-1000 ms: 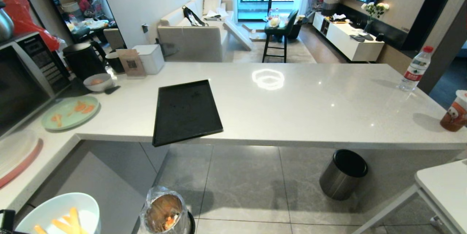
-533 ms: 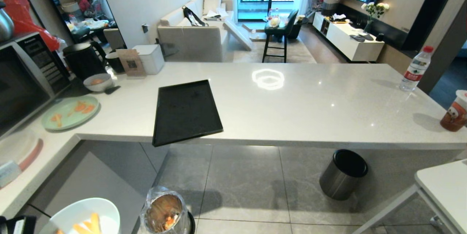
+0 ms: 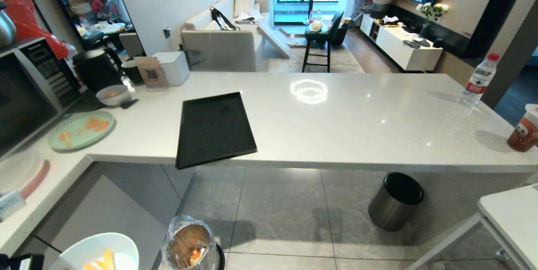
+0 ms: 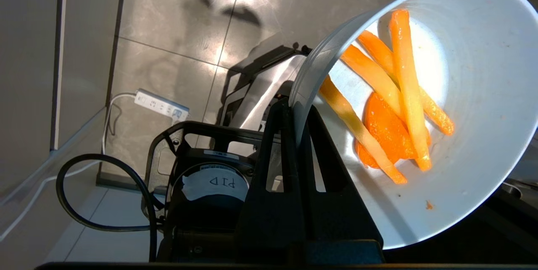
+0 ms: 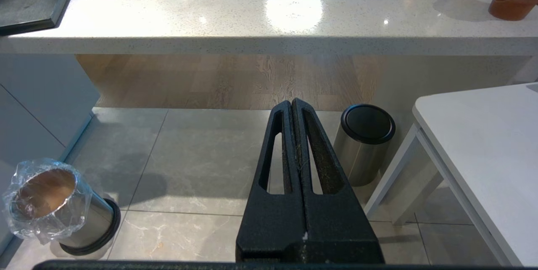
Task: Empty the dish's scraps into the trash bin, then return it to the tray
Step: Move the bowl over the trash can
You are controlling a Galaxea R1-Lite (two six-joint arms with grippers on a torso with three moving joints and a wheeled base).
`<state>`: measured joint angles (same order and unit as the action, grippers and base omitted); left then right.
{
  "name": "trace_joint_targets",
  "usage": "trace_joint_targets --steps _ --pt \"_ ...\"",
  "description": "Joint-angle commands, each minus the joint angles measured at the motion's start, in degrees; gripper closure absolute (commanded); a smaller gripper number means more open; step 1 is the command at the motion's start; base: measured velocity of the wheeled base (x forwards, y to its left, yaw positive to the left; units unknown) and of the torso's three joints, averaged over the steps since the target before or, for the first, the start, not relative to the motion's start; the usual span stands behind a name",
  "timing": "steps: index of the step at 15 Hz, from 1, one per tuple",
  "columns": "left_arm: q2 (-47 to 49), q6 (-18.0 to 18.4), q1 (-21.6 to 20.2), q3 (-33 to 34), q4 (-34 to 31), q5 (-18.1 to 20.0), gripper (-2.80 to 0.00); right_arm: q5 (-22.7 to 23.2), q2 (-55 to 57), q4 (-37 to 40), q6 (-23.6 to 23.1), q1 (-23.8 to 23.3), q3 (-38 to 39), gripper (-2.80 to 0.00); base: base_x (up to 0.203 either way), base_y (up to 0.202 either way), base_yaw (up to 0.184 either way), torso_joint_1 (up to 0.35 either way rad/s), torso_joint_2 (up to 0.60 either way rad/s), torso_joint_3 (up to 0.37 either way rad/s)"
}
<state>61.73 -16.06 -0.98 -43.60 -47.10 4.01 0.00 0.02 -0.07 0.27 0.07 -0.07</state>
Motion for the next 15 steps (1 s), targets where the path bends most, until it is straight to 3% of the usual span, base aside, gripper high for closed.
trace_joint_targets --steps 1,5,15 --pt "0.0 0.0 0.4 0.1 -0.3 0.0 0.0 0.0 0.0 0.0 0.0 0.0 0.0 0.0 0.0 0.0 0.0 0.0 0.0 0.0" --pt "0.0 -0.8 2.8 0.2 -0.3 -1.0 0.0 0.0 0.0 0.0 0.1 0.0 0.0 0.0 0.0 0.0 0.0 0.0 0.0 0.0" --pt "0.3 -0.9 2.9 -0.2 -0.3 -1.4 0.0 -0.1 0.1 0.0 1.1 0.0 0.0 0.0 0.0 0.0 0.0 0.0 0.0 0.0"
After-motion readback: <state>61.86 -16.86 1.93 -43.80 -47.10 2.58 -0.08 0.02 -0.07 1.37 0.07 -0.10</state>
